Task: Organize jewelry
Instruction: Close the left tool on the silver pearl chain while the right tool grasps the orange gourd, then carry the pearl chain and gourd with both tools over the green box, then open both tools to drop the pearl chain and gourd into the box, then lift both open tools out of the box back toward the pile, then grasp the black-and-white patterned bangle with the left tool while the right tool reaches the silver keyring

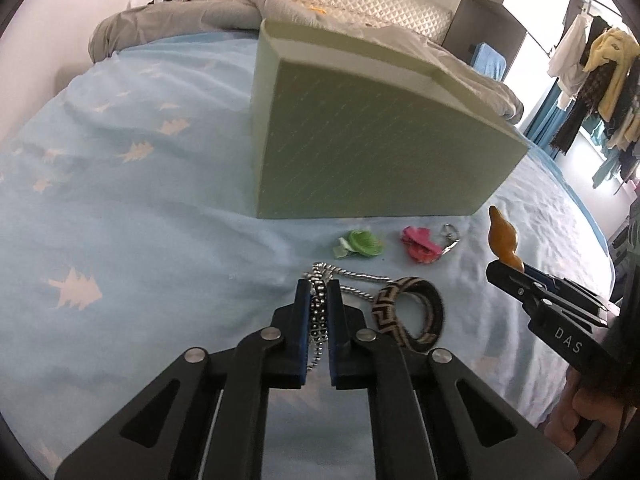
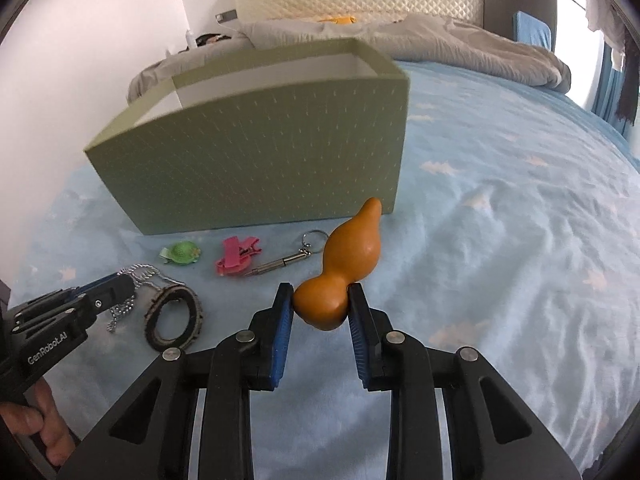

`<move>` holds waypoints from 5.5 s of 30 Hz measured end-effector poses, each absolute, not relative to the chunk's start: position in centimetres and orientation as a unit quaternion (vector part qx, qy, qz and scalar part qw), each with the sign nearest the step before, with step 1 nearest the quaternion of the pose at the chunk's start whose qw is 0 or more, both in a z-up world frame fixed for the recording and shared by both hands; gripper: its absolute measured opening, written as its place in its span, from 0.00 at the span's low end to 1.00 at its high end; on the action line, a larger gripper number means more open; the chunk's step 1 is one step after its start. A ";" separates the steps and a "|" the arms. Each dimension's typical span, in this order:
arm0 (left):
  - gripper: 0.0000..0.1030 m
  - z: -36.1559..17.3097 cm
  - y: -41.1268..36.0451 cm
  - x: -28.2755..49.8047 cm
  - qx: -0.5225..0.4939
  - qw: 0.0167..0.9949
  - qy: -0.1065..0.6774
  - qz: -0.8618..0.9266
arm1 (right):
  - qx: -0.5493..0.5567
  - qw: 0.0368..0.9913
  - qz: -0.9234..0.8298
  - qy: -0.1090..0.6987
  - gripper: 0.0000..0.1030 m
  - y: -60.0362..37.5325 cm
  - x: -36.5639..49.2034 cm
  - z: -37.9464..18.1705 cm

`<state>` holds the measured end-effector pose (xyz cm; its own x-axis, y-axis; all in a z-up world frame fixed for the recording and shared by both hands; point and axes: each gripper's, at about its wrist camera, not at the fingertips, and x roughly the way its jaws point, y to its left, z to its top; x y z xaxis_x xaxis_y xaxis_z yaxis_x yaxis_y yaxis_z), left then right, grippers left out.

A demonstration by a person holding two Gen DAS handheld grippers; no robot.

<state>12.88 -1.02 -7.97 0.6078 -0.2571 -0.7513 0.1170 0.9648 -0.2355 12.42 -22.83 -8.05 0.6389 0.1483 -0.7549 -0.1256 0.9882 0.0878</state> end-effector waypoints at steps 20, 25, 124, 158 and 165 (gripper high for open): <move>0.06 0.2 -1.2 8.7 -0.082 0.918 0.375 -0.103 | 0.030 0.921 0.111 0.371 0.23 -22.5 6.9 -0.3; 0.06 2.1 -1.3 8.9 -0.079 0.920 0.370 -0.105 | 0.036 0.921 0.118 0.370 0.23 -22.6 6.8 1.5; 0.47 13.5 -2.3 8.0 -0.050 0.934 0.344 -0.078 | 0.055 0.941 0.136 0.304 0.35 -23.3 5.2 12.9; 0.47 3.6 -2.2 2.5 -0.062 0.919 0.384 -0.067 | 0.062 0.928 0.129 0.345 0.35 -26.4 1.5 2.9; 0.47 0.1 -3.3 4.8 -0.069 0.907 0.408 -0.081 | 0.069 0.917 0.122 0.373 0.35 -26.7 4.0 -0.3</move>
